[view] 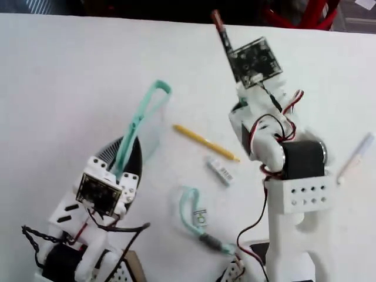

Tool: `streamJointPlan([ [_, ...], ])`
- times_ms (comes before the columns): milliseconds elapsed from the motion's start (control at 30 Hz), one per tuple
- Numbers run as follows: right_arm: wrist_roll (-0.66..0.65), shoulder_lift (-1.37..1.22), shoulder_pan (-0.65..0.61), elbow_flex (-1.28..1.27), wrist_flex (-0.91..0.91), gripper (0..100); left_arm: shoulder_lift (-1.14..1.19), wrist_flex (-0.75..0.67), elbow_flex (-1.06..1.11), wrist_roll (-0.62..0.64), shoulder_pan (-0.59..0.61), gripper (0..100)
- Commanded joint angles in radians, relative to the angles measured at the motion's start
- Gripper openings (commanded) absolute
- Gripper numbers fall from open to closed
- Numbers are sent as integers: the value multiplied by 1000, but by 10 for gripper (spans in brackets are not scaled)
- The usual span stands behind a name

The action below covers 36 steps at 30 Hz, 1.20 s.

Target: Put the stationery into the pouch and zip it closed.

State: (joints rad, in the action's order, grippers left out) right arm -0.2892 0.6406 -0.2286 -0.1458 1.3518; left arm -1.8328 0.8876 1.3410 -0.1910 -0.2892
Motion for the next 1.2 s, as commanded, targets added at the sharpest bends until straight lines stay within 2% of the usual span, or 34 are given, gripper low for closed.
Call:
streamJointPlan([
  [0, 199, 25, -119, 69, -65, 19, 8, -3, 25, 14, 10, 21],
  [167, 290, 25, -329, 69, -268, 19, 8, -3, 25, 14, 10, 21],
  [300, 292, 22, -410, 69, -449, 19, 8, -3, 28, 14, 10, 21],
  [567, 446, -102, -401, 68, -598, 19, 8, -3, 28, 14, 10, 21],
  [867, 450, -216, -398, 60, -728, 19, 8, -3, 28, 14, 10, 21],
  [1167, 446, -197, -398, -115, -829, 19, 8, -3, 28, 12, 10, 22],
])
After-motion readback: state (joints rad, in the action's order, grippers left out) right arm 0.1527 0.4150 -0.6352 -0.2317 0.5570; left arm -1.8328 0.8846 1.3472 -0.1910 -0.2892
